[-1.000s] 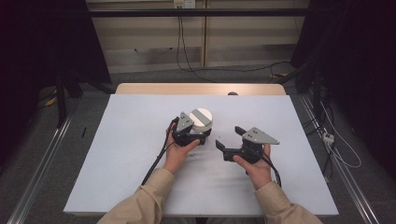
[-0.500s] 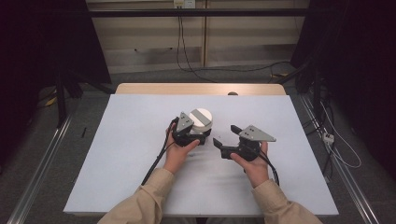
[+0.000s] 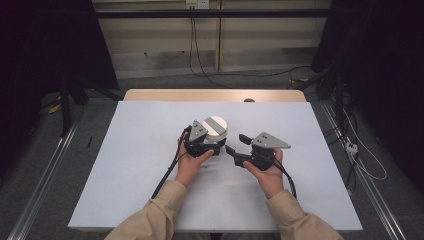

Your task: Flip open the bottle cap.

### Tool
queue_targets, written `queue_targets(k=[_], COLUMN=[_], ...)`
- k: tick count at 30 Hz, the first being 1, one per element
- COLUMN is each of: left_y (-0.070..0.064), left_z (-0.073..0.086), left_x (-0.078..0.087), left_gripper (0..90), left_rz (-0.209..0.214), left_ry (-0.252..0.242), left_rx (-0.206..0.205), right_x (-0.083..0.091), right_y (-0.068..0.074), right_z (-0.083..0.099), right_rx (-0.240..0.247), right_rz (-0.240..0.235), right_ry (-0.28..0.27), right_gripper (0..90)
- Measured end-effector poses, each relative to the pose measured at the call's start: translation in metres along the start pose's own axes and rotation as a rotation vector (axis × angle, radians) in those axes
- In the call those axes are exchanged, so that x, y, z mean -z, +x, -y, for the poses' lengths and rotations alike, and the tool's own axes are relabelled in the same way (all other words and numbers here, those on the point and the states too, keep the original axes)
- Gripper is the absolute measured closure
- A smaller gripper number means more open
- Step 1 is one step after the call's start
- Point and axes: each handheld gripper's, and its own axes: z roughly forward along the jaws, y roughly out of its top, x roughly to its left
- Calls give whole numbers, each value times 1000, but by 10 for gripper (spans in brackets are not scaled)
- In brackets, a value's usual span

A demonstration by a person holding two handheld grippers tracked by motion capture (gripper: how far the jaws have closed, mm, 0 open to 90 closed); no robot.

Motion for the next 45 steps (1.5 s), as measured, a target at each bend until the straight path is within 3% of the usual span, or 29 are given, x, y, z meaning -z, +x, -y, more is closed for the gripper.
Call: queue_targets(k=[15, 24, 45], left_y=[-1, -2, -2], left_z=[0, 0, 0], left_x=[0, 0, -1], left_gripper=[185, 186, 186], left_rz=[-4, -8, -9], left_ry=[-3, -2, 0], left_rx=[1, 6, -3], right_x=[-7, -16, -24], right_y=[0, -1, -3], right_z=[-6, -6, -13], right_rx=[2, 5, 2], right_rz=[-40, -28, -36], right_ry=[25, 55, 56], right_gripper=[884, 900, 900])
